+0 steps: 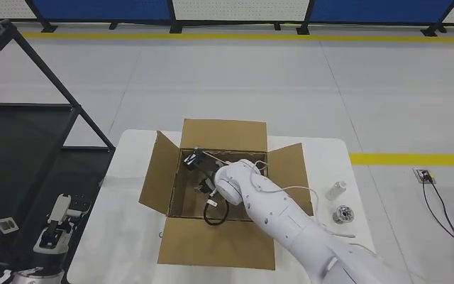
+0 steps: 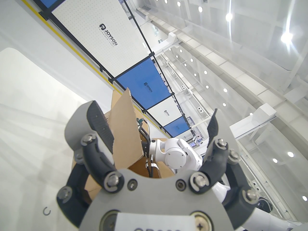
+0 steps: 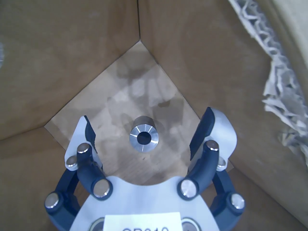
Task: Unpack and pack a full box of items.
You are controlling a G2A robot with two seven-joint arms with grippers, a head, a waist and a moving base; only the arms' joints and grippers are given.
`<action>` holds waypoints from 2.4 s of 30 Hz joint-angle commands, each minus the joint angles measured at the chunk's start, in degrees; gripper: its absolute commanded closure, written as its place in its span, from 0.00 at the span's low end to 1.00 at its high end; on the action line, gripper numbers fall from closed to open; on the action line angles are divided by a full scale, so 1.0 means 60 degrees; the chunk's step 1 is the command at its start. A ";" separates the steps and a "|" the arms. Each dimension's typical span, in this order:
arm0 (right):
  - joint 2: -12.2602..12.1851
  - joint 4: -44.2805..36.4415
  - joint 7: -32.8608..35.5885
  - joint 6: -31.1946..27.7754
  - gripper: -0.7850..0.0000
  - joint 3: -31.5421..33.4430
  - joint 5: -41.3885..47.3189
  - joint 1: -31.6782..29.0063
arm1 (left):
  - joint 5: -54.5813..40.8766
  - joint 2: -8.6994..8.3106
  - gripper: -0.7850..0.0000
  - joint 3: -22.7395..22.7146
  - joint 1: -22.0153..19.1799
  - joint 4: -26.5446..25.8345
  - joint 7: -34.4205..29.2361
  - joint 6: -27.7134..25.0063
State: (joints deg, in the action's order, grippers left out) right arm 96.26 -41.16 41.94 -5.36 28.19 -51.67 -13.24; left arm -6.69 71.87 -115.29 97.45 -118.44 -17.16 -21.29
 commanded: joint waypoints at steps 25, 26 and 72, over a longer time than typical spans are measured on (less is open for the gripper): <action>-0.2053 -0.7423 0.1534 0.0273 0.00 0.2866 -0.2786 -0.3787 | 0.0000 0.0000 0.00 0.0000 0.0000 0.0000 0.0000 0.0000; -0.2062 -0.7530 0.1471 0.0255 0.00 0.2967 -0.2760 -0.3812 | 0.0000 0.0000 0.00 0.0000 0.0000 0.0000 0.0000 0.0000; -0.3758 -0.8854 0.1103 -0.0964 0.00 1.3013 -0.1070 -1.0387 | 0.0000 0.0000 0.00 0.0000 0.0000 0.0000 0.0000 0.0000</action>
State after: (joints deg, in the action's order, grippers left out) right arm 73.79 -94.81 48.39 -11.29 106.46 -57.96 -75.98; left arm -6.69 71.87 -115.29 97.45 -118.44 -17.16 -21.29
